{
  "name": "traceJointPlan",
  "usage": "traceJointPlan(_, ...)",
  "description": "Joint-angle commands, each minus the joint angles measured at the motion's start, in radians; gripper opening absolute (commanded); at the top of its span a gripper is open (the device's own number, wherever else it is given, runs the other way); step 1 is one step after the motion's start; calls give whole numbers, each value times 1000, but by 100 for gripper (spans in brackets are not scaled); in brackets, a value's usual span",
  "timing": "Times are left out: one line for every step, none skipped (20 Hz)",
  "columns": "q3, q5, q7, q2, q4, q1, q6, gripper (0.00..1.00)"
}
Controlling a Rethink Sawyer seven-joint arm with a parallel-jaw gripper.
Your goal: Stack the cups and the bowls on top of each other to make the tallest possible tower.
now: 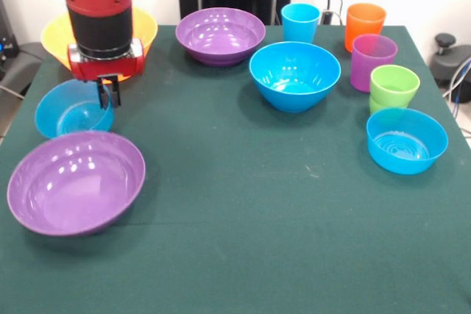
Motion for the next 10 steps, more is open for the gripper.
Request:
traceJointPlan(107,64,-265,-36,41,-9,86,0)
traceJointPlan(112,70,-265,-41,40,-6,91,0)
traceJointPlan(119,82,-260,-43,39,-8,90,0)
traceJointPlan(122,87,-250,-44,35,-3,90,0)
traceJointPlan(125,94,-241,-47,32,-2,87,0)
traceJointPlan(127,102,-228,-53,36,1,84,0)
traceJointPlan(126,104,-222,-57,31,8,87,0)
traceJointPlan(126,107,-212,-59,28,16,87,0)
traceJointPlan(124,108,-211,-59,23,21,94,0)
traceJointPlan(124,107,-206,-58,21,27,94,0)
